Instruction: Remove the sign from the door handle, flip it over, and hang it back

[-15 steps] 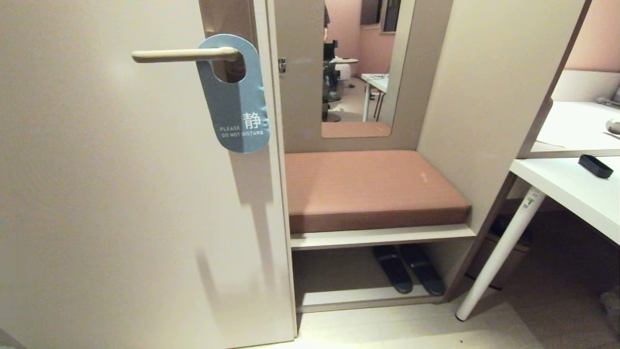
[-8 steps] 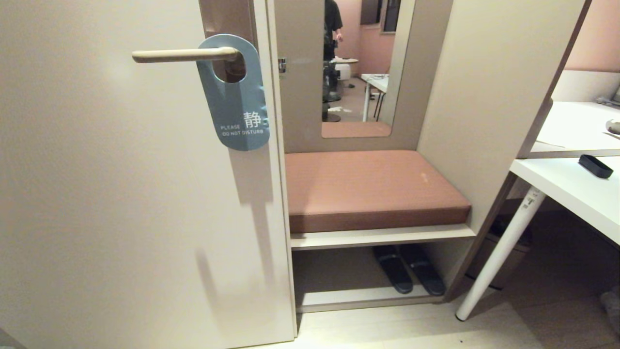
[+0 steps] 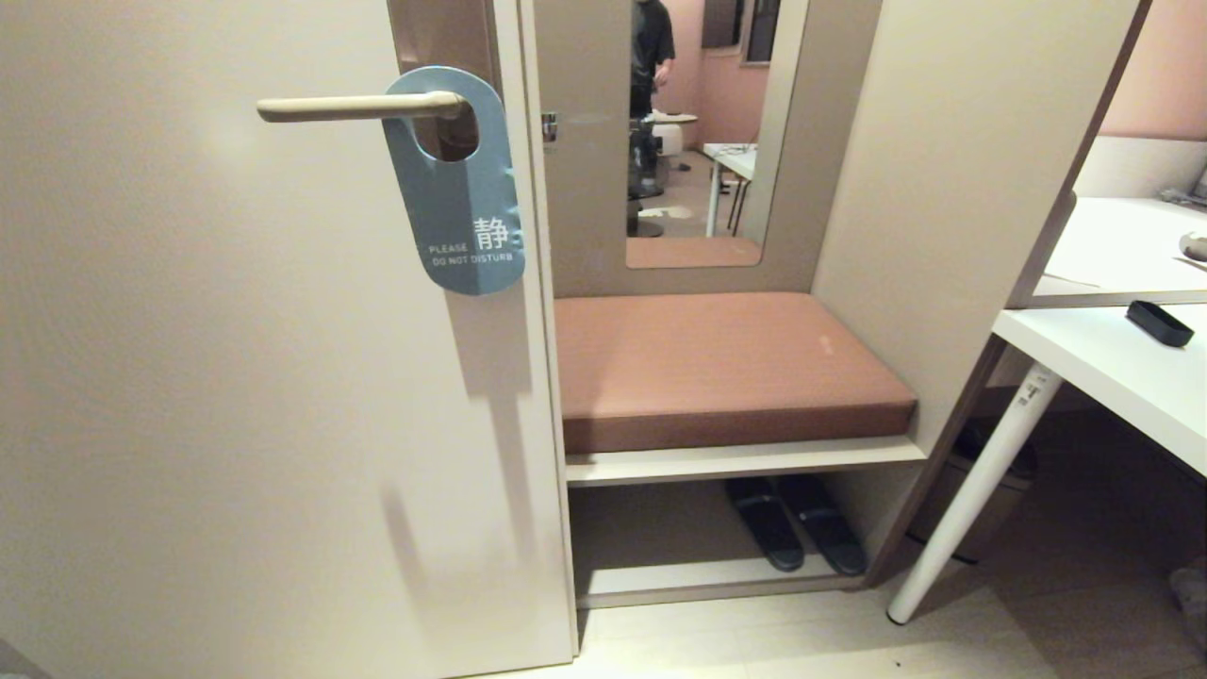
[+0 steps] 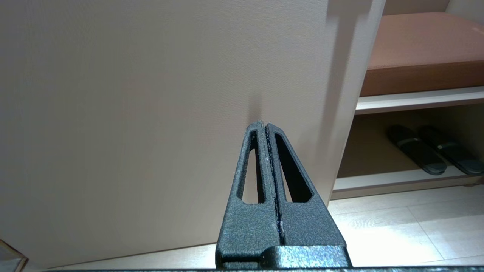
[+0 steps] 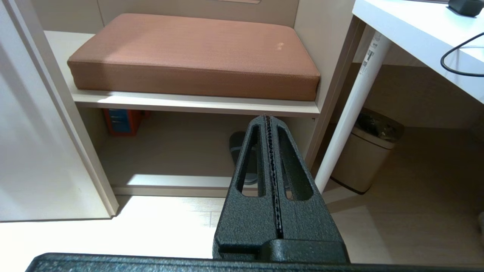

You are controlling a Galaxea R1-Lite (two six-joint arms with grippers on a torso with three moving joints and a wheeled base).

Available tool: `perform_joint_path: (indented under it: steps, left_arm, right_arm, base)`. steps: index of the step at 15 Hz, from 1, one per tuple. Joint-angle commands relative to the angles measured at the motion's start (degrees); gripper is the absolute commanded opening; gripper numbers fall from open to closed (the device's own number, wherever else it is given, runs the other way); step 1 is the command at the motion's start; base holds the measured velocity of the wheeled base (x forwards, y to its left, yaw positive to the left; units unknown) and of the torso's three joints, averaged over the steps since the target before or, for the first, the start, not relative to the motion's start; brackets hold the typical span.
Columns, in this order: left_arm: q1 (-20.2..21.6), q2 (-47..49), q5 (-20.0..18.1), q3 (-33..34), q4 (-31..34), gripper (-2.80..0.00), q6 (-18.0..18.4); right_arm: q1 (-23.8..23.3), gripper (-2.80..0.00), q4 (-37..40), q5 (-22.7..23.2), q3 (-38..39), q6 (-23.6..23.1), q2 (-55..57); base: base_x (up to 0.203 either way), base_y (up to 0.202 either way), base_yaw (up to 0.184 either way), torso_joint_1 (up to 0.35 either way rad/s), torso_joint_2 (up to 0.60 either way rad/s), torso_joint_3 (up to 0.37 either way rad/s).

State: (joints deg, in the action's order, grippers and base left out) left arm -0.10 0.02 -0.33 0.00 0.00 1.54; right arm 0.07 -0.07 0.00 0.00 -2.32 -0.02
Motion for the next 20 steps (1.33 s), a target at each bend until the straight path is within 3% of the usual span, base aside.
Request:
perform_joint_path:
  steps: [1, 20]
  left_arm:
    - [0.01, -0.02, -0.02, 0.00, 0.00, -2.80, 0.05]
    - [0.01, -0.02, -0.02, 0.00, 0.00, -2.80, 0.05]
  right_arm:
    - [0.01, -2.80, -0.01, 0.00, 0.00, -0.04, 0.02]
    - [0.01, -2.80, -0.01, -0.09, 0.00, -0.08, 0.02]
  base:
    - [0.000, 0.000, 0.000, 0.000, 0.00, 0.000]
    - [0.000, 0.000, 0.000, 0.000, 0.00, 0.000]
